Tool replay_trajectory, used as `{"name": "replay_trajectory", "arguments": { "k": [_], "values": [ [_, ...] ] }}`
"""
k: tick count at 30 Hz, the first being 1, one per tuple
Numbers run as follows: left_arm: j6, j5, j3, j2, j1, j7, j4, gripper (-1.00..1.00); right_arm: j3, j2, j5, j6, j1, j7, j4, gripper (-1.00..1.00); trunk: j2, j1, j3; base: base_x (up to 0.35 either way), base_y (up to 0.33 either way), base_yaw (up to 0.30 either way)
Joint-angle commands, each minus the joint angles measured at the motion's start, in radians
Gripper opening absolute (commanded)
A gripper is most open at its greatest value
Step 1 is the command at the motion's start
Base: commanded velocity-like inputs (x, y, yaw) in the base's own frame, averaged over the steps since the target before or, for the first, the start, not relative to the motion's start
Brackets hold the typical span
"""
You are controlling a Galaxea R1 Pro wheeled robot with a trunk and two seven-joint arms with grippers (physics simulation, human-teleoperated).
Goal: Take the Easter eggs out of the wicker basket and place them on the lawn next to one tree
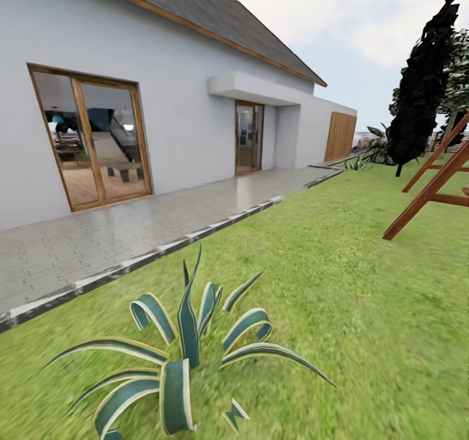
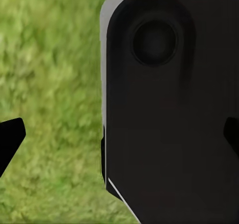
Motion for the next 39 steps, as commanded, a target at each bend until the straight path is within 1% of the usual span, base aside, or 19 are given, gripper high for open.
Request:
{"name": "replay_trajectory", "arguments": {
  "k": [1, 6, 13, 18, 29, 34, 39],
  "values": [
    [0.0, 0.001, 0.001, 0.0, 0.0, 0.0, 0.0, 1.0, 0.0, 0.0, 0.001, 0.0, -0.001, 0.001, 0.002, 1.0, 0.0, 0.0, -0.001, 0.0, -0.2, 0.002],
    [0.0, 0.001, 0.001, 0.0, 0.0, 0.001, 0.0, 1.0, 0.0, 0.0, 0.001, 0.0, -0.001, 0.0, 0.002, 1.0, 0.0, 0.0, -0.001, 0.0, -0.198, 0.052],
    [0.002, 0.001, -0.001, 0.0, 0.0, 0.0, 0.0, 1.0, 0.0, 0.0, 0.001, 0.0, -0.001, 0.0, 0.002, 1.0, 0.0, 0.0, -0.001, 0.053, -0.068, 0.235],
    [0.002, 0.001, -0.001, 0.0, 0.0, 0.0, 0.0, 1.0, 0.0, 0.0, 0.001, 0.0, -0.001, 0.0, 0.002, 1.0, 0.0, 0.0, -0.001, 0.225, -0.002, 0.177],
    [0.002, 0.001, 0.0, 0.0, 0.0, 0.0, 0.0, 1.0, 0.0, 0.0, 0.001, 0.0, -0.001, 0.001, 0.002, 1.0, 0.0, 0.0, -0.001, 0.317, -0.005, 0.012],
    [0.001, 0.001, 0.001, -0.001, 0.0, 0.0, 0.0, 1.0, 0.0, 0.0, 0.001, 0.0, -0.001, 0.0, 0.002, 1.0, 0.0, 0.0, -0.001, 0.227, -0.171, 0.0],
    [0.0, 0.001, 0.001, -0.001, 0.0, 0.0, 0.0, 1.0, 0.0, 0.0, 0.001, 0.0, -0.001, 0.0, 0.002, 1.0, 0.0, 0.0, -0.001, 0.108, -0.257, 0.0]
  ]
}}
